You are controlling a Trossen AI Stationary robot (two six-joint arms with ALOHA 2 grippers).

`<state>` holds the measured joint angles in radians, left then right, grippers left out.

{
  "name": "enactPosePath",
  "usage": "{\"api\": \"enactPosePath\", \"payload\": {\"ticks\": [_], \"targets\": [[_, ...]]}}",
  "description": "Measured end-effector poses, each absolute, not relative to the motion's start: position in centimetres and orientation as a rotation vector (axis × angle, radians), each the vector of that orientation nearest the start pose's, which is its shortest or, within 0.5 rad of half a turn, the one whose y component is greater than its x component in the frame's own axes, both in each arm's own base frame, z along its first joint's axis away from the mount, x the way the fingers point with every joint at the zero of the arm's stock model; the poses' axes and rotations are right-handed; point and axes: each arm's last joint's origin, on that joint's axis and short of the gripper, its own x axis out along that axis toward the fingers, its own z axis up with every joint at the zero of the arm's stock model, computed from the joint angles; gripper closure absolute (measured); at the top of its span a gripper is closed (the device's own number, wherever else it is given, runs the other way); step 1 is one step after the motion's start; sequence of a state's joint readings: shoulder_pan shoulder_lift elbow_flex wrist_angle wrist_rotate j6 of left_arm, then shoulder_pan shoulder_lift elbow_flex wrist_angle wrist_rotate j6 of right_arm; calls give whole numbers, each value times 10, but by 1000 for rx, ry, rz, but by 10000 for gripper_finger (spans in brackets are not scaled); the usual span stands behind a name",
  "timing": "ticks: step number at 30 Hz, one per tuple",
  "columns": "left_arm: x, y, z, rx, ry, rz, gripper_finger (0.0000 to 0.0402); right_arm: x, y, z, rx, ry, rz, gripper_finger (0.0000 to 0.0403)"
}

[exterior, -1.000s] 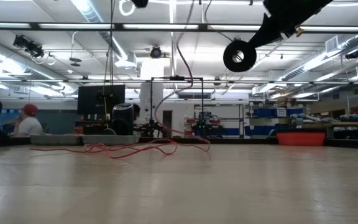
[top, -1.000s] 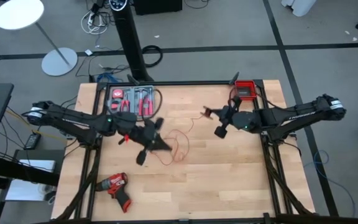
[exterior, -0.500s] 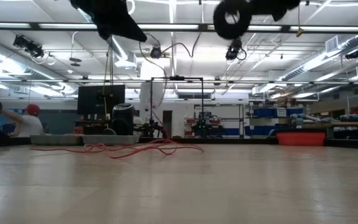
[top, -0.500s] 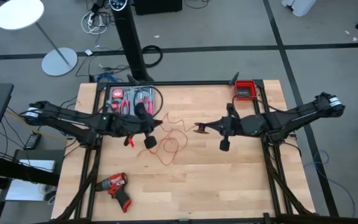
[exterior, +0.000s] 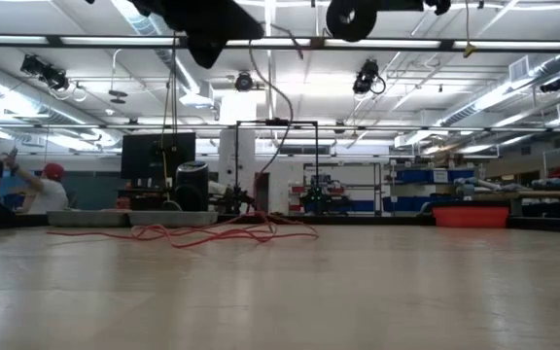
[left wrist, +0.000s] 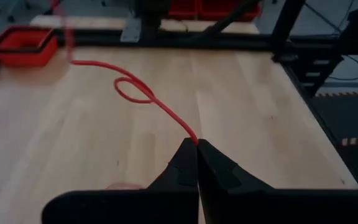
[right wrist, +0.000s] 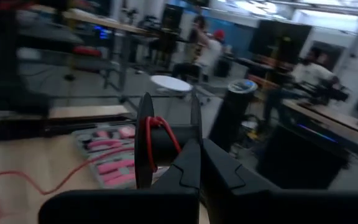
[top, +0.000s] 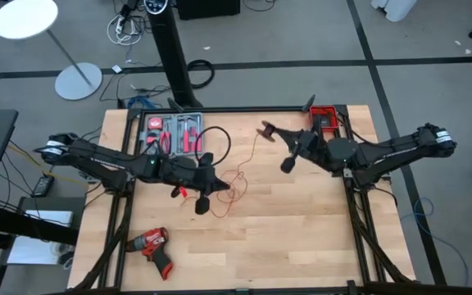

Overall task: Coil cords
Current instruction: Uncoil the red wire

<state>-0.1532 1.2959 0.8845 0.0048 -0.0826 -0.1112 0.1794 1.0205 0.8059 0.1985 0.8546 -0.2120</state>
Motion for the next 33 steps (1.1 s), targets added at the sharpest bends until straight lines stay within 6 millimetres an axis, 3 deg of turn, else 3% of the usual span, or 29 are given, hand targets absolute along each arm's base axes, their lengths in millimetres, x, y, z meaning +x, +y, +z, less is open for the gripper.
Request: {"api": "enactPosePath", "payload": {"ticks": [8, 13, 19, 24, 33], "targets": [[289, -39, 271, -13, 406, 49, 401, 230, 3, 335, -87, 2, -655, 403], [299, -39, 254, 2, 461, 78, 401, 233, -4, 340, -6, -87, -627, 403], [308, -41, 235, 3, 526, 66, 401, 236, -14, 341, -41, -102, -680, 403], [309, -48, 238, -74, 502, -98, 401, 235, -25, 333, -119, 5, -810, 403], [307, -62, 266, -195, 309, -582, 401, 233, -29, 308, -202, 270, -808, 403]]}}
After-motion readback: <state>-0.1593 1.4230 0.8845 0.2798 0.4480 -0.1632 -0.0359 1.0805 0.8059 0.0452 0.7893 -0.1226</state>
